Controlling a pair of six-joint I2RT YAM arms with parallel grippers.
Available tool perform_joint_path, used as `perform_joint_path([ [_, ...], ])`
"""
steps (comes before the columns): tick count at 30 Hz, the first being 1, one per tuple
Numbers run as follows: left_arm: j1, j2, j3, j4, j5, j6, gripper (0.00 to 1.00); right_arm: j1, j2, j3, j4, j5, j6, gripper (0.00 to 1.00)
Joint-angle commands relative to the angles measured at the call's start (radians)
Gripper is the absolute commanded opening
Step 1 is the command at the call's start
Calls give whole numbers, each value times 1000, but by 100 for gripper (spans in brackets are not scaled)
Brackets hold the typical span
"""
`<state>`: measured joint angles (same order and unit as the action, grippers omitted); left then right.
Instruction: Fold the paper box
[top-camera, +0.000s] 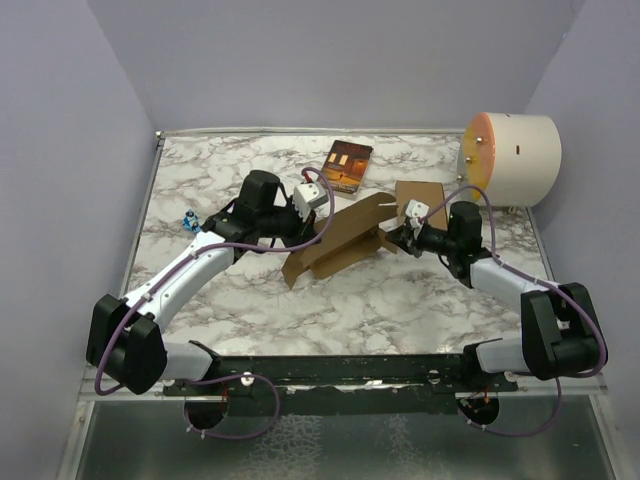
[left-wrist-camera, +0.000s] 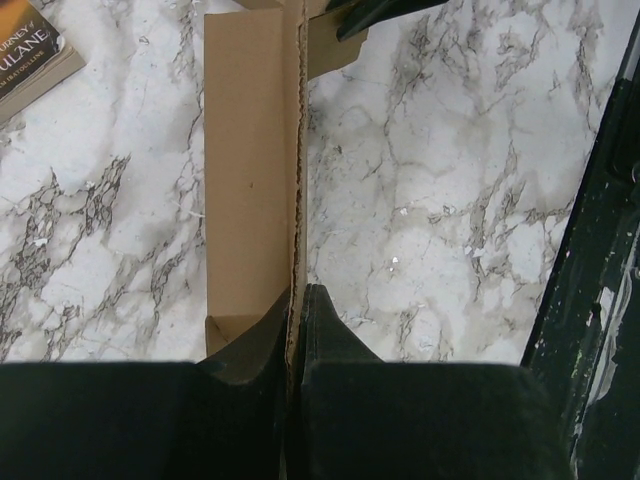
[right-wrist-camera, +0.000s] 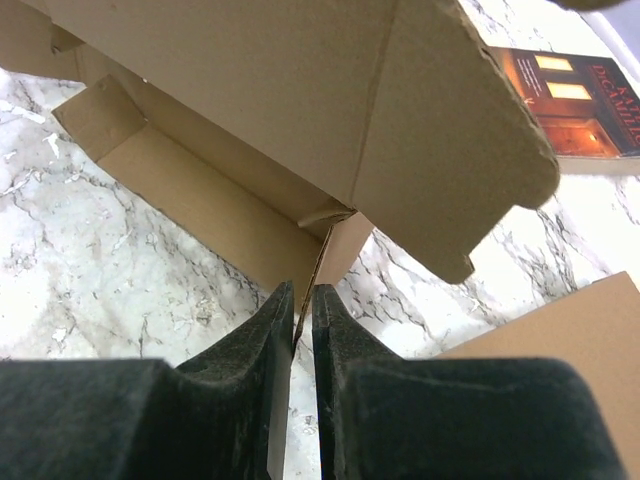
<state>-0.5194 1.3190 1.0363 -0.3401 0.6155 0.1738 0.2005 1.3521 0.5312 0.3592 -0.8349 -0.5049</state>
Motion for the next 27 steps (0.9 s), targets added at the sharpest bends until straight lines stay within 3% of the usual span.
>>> perform_joint_path([
  [1,-2,-13,19,-31,-28,-20,0,-33,-5,42,-93,36,-3,15],
  [14,1,4,17,-61,-4,23,0,-87,37,115,-245,-131,-50,30],
  [19,2,-1,24,-75,6,39,0,-151,24,146,-330,-239,-110,45],
  [22,3,-4,30,-88,18,52,0,-194,7,171,-398,-292,-179,59],
  [27,2,-19,31,-105,31,77,0,-285,-28,251,-570,-388,-289,66],
])
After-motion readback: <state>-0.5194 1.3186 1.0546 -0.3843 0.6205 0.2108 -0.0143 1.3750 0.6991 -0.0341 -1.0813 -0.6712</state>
